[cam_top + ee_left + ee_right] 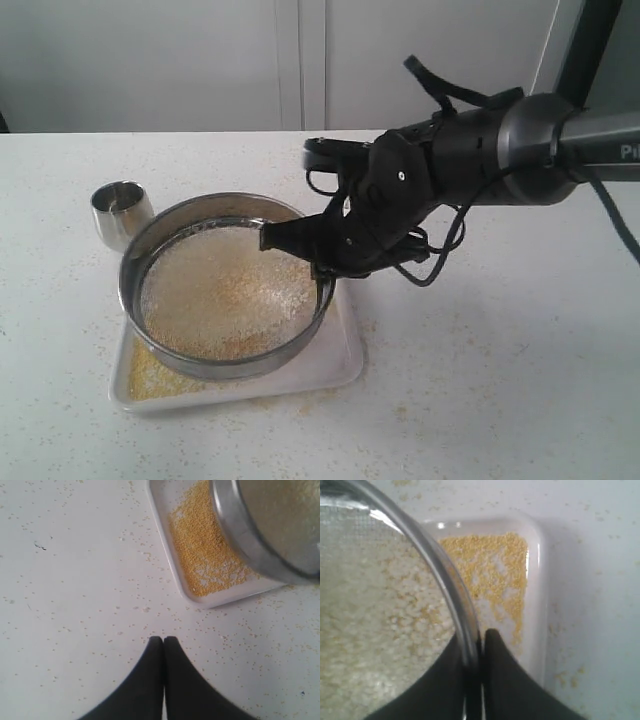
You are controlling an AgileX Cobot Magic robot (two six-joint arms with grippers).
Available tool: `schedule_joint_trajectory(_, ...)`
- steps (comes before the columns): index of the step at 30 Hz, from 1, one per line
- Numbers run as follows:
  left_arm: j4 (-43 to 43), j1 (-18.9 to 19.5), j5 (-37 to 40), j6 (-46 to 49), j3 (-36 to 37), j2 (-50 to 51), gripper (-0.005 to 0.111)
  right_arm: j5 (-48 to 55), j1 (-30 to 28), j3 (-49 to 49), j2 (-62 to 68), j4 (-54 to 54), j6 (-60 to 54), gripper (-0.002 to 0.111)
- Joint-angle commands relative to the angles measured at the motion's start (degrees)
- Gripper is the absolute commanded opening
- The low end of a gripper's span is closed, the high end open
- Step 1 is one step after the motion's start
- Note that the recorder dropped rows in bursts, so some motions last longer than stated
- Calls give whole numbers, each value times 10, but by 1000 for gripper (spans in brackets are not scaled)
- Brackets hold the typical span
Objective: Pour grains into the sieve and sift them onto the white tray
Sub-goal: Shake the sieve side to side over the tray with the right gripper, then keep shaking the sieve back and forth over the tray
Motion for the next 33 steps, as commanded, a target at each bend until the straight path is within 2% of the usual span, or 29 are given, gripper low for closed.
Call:
schedule_joint_trajectory(1,-6,2,7,-1,3,-4,0,8,-37,9,-10,-8,47,0)
schedule_joint_trajectory(3,-6,2,7,-1,3,-4,0,-9,-44,20,-10,26,66,0)
schedule_joint_trajectory(6,-6,2,7,-1,3,-4,0,-29,-22,23,-10,143,-46,0)
schedule_joint_trajectory(8,-6,2,7,-1,3,-4,0,-25,-19,21,-17,155,-136,0)
schedule_joint_trajectory(9,-6,2,7,-1,3,-4,0,-23,-25,21,-19,142,-145,0)
schedule_joint_trajectory(11,-6,2,7,-1,3,-4,0,-5,-49,21,-22,111,-109,0)
schedule_joint_trajectory(14,-6,2,7,-1,3,-4,0,-12,-65,28,-22,120,-60,0)
schedule_joint_trajectory(18,-6,2,7,-1,3,-4,0,-56,-29,30,-22,163,-87,0)
schedule_joint_trajectory(21,-6,2,7,-1,3,-4,0,-48,-24,24,-32,119,-185,0)
schedule_joint_trajectory(23,-6,2,7,-1,3,-4,0,-32,-43,25,-33,71,-145,0)
schedule_joint_trajectory(26,-6,2,7,-1,3,-4,0,-41,-47,34,-33,78,-13,0)
schedule_joint_trajectory(29,-6,2,7,-1,3,-4,0,-48,-13,32,-33,74,-83,0)
schedule_joint_trajectory(31,-6,2,7,-1,3,-4,0,-48,-9,32,-33,25,-134,0)
schedule_joint_trajectory(33,-6,2,7,-1,3,-4,0,-39,-30,32,-33,-14,-56,0)
